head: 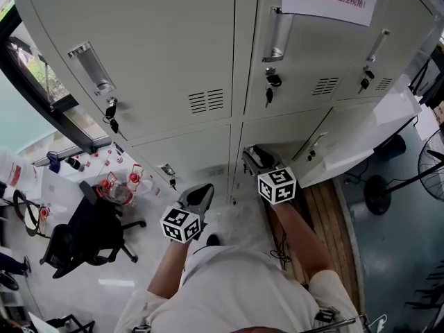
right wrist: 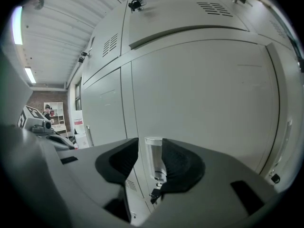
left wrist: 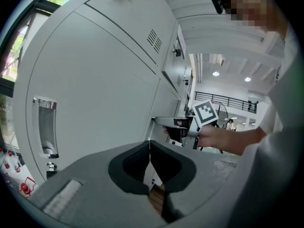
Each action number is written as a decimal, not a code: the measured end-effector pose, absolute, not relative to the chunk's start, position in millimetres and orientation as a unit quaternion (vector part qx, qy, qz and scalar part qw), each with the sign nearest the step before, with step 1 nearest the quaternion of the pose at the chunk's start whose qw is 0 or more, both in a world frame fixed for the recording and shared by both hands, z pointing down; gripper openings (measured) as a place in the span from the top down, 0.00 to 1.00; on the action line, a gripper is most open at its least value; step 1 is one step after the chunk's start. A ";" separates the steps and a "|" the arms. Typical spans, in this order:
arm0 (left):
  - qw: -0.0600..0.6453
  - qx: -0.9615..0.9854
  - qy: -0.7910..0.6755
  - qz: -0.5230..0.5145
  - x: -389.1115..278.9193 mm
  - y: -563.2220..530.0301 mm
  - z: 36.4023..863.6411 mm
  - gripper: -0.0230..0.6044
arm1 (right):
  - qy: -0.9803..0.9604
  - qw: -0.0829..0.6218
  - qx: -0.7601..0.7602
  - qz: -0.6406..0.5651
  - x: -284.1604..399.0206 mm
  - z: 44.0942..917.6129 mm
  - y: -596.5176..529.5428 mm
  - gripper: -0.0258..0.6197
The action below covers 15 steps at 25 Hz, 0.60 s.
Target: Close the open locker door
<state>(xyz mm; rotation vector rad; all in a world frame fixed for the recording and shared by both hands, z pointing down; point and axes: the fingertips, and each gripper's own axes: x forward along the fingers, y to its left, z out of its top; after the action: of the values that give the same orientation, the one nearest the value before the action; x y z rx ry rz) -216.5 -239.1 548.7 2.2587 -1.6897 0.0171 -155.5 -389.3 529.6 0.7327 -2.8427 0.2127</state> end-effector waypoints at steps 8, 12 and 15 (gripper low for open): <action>0.162 0.785 -0.598 0.008 -218.7 -228.1 549.6 0.94 | -0.961 0.099 0.250 0.071 -156.7 530.4 -392.2 0.72; 0.162 0.780 -0.605 0.010 -220.0 -219.8 548.9 0.94 | -0.961 0.095 0.250 0.072 -155.3 528.7 -389.9 0.72; 0.160 0.777 -0.608 0.010 -218.0 -213.5 547.1 0.94 | -0.962 0.090 0.249 0.071 -149.8 522.5 -382.9 0.72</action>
<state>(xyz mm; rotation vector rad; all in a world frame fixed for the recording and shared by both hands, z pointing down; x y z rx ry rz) -218.0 -213.5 547.1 2.2202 -1.7382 0.0274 -149.8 -382.9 522.5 0.7394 -2.8607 0.2098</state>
